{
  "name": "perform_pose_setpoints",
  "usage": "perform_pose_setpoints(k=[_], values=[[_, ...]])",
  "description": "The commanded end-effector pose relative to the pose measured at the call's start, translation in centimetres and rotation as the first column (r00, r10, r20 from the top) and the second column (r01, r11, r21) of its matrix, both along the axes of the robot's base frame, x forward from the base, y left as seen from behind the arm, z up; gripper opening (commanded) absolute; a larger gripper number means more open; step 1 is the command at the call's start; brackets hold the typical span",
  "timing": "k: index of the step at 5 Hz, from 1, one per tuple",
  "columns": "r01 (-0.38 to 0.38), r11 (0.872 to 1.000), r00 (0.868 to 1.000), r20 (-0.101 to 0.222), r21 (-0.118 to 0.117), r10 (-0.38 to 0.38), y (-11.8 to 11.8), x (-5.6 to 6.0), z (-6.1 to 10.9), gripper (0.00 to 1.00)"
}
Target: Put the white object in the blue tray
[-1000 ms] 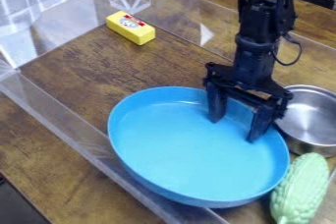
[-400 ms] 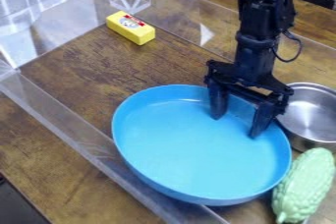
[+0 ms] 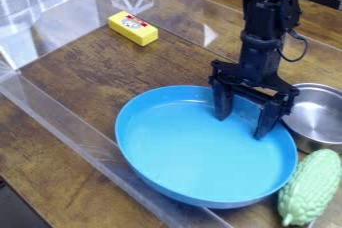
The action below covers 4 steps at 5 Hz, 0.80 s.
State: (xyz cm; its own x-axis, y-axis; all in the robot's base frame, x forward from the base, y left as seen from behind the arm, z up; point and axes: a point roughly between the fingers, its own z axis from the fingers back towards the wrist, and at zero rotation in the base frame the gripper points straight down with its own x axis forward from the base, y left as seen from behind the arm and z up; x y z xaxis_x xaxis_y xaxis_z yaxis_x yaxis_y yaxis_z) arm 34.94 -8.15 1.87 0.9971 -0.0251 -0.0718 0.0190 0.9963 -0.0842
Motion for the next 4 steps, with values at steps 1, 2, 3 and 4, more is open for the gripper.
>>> perform_pose_setpoints(k=[1, 2, 3, 4], values=[[-0.023, 1.000, 1.000, -0.006, -0.004, 0.023, -0.26, 0.19, -0.81, 1.00], [-0.027, 1.000, 1.000, -0.011, -0.004, 0.027, -0.17, 0.30, -0.81, 1.00], [-0.033, 0.999, 0.999, -0.015, -0.003, 0.033, 0.02, 0.42, -0.75, 1.00], [-0.038, 0.999, 0.999, -0.020, -0.002, 0.038, 0.19, 0.51, -0.72, 1.00]])
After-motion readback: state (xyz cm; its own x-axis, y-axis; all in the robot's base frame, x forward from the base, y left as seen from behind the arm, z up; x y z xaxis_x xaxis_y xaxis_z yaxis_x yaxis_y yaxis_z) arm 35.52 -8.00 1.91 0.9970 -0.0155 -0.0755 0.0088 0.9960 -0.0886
